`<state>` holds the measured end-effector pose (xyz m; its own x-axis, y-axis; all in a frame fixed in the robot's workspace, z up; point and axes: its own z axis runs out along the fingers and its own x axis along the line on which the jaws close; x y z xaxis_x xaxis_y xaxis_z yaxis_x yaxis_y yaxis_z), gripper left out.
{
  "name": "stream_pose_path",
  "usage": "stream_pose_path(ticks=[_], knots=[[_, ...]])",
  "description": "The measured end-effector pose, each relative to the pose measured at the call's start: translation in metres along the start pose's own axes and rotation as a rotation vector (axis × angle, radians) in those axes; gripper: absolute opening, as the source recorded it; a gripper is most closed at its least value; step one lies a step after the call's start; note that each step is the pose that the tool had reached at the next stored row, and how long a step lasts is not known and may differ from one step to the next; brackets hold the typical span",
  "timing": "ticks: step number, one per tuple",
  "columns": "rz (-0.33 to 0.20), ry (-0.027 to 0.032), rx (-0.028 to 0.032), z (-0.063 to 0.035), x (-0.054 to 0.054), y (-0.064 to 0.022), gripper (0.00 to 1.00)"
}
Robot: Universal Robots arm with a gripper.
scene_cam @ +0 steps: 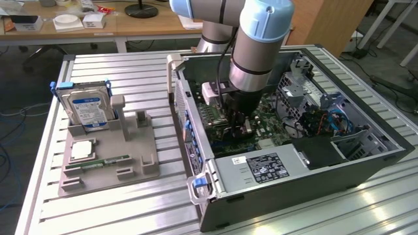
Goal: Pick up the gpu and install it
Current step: 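Insert the gpu into the slot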
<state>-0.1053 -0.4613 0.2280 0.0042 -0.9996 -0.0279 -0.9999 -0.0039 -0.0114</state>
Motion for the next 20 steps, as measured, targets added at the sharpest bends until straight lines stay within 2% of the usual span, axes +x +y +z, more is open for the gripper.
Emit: stream_pose_path(ticks=[16, 18, 20], knots=[[0.0, -0.0004, -0.0003, 0.0, -0.0001, 0.0, 0.26], [0.001, -0.0035, -0.0001, 0.0006, -0.0004, 0.0006, 0.27], [0.0, -0.0009, -0.001, -0.0026, -0.0003, 0.0002, 0.27]])
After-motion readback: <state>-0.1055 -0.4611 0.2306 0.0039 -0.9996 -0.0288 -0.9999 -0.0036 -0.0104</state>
